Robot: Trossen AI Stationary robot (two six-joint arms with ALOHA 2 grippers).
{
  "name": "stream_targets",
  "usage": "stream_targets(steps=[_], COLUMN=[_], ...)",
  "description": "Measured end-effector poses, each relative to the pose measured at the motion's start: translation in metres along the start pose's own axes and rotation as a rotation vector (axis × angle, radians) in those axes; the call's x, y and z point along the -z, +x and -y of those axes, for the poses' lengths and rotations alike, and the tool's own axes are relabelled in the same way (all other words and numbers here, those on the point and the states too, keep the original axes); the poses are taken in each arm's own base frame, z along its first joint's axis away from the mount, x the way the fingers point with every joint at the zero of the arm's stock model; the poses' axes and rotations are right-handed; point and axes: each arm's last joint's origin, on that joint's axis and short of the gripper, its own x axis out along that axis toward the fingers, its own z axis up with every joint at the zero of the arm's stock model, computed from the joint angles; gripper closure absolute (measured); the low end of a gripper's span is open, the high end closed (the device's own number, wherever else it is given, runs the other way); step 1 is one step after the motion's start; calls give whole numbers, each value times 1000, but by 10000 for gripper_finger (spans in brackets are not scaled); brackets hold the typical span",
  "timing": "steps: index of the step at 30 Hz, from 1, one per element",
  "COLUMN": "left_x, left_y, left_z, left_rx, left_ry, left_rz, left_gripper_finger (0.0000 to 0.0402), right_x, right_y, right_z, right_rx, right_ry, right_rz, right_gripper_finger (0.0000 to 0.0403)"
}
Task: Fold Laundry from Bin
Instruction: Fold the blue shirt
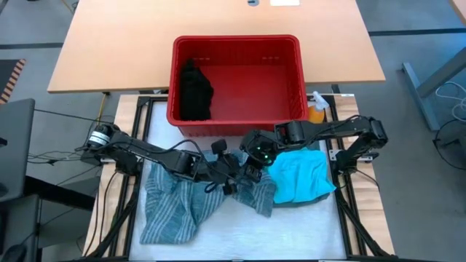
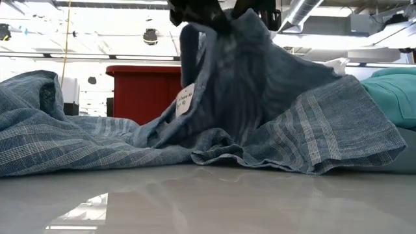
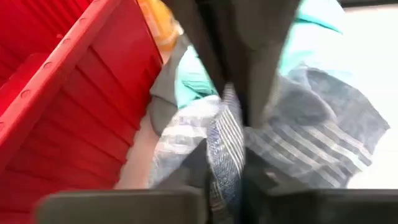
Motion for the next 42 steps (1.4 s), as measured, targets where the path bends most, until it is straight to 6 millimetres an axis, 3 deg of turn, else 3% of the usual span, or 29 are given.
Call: stream_targets(steps=[2, 9, 15, 18, 22, 28, 31, 36, 42], left_x=[-4, -21, -31, -38, -59, -75, -75, -67, -65], left_y=[-5, -20, -32, -41, -70, -121, -140, -159, -176], left_z=[2, -1, -7, -12, -20, -47, -61, -79, -98], left_rx=[5, -18, -30, -17, 61, 62, 34, -17, -38], left_ry=[11, 46, 72, 43, 5, -58, -101, -131, -187], left_rz=[-6, -33, -82, -98, -54, -45, -61, -106, -82], left_gripper_finger=[390, 400, 401, 401, 401, 401, 401, 401, 401], right_x=[0, -5, -7, -9, -1, 34, 50, 76, 86], right_y=[0, -1, -3, -15, -40, -56, -48, -15, 22], right_z=[0, -3, -3, -3, -7, -24, -40, -64, -54], right_rx=[1, -32, -57, -77, -10, 178, 177, 103, 49], right_ry=[0, 18, -45, -71, -93, -156, -224, -337, -358], right_rz=[-2, 49, 65, 30, 30, 37, 73, 139, 229], right_gripper_finger=[374, 363, 296, 258, 220, 200, 200, 200, 200])
